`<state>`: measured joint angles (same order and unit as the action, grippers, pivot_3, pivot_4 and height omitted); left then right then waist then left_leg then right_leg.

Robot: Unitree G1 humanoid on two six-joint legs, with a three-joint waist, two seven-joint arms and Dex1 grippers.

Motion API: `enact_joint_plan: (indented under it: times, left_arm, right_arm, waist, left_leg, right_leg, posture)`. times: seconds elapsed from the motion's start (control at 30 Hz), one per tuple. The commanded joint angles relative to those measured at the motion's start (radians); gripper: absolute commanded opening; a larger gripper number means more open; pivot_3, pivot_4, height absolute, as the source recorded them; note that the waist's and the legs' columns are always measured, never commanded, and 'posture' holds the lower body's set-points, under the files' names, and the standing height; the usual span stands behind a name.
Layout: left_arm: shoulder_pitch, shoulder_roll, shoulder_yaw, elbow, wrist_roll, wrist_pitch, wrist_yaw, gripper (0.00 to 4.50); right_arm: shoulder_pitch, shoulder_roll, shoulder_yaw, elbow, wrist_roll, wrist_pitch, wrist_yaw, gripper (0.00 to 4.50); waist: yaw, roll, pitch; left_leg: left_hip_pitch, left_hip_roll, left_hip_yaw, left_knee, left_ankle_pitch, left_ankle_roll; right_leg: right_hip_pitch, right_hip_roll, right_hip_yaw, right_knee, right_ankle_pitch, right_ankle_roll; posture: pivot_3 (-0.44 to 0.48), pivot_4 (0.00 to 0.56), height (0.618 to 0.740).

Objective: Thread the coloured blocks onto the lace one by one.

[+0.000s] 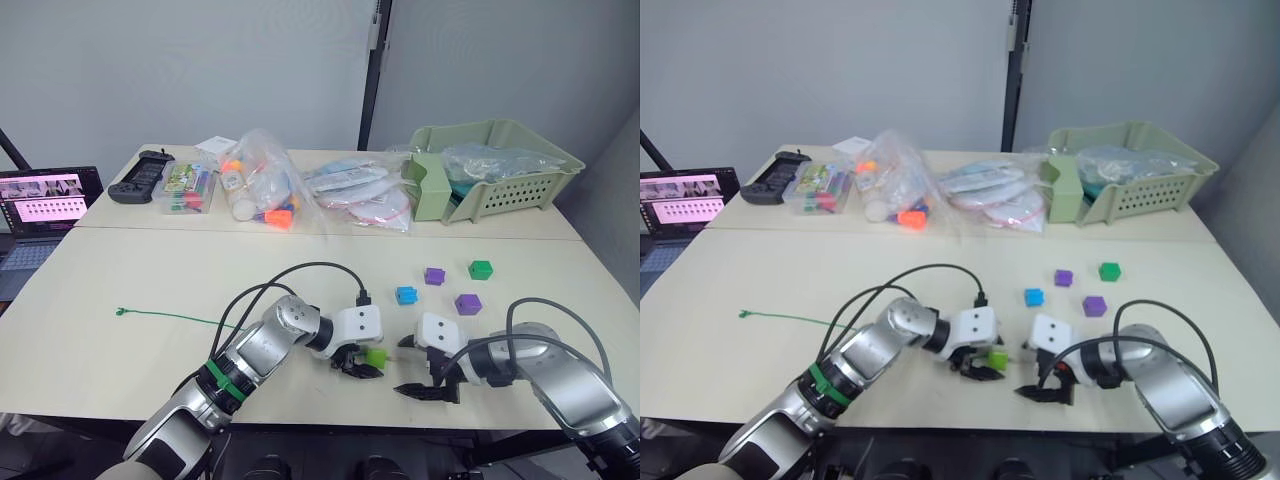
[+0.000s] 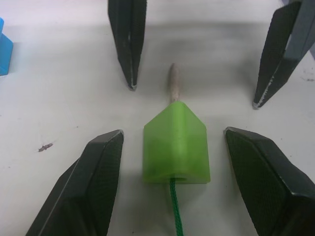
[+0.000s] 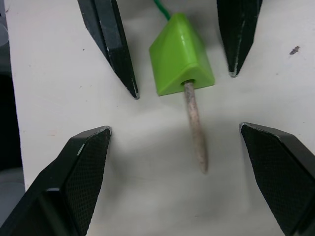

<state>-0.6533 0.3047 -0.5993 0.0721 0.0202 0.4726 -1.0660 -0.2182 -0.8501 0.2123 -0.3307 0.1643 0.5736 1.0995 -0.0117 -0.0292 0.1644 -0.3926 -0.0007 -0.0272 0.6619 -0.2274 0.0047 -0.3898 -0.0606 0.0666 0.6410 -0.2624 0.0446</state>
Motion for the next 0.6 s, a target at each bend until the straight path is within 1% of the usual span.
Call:
enact_joint_plan:
  times: [0.03,0.1,0.5,0.6]
  left_arm:
    - [0.018,0.006,-0.036,-0.001,0.020,0.042,-0.009,1.94]
    - [0.022,0.010,-0.038,-0.008,0.020,0.050,-0.015,1.35]
    - [0.018,0.025,-0.035,-0.008,0.017,0.040,-0.036,1.33]
    - [0.016,0.027,-0.035,-0.006,0.017,0.037,-0.040,1.33]
  right_arm:
    - [-0.010,-0.004,-0.015,-0.001,0.009,-0.011,-0.007,4.50]
    - [-0.013,-0.004,-0.012,-0.001,0.012,-0.011,-0.006,4.50]
    - [-0.075,0.031,0.035,0.095,-0.008,-0.036,-0.012,4.50]
    - [-0.084,0.038,0.043,0.106,-0.009,-0.041,-0.011,3.68]
  waist:
    - [0.000,0.000,0.000]
    - [0.000,0.000,0.000]
    - [-0.003,0.000,0.000]
    - [-0.004,0.000,0.000]
  left_leg:
    - [0.000,0.000,0.000,0.000,0.000,0.000]
    - [0.000,0.000,0.000,0.000,0.000,0.000]
    - [0.000,0.001,0.000,0.000,0.000,0.000]
    - [0.000,0.001,0.000,0.000,0.000,0.000]
  right_leg:
    - [0.000,0.000,0.000,0.000,0.000,0.000]
    - [0.000,0.000,0.000,0.000,0.000,0.000]
    - [0.000,0.000,0.000,0.000,0.000,0.000]
    - [0.000,0.000,0.000,0.000,0.000,0.000]
  posture:
    - [0.000,0.150,0.740]
    - [0.000,0.150,0.740]
    - [0.000,0.150,0.740]
    - [0.000,0.150,0.740]
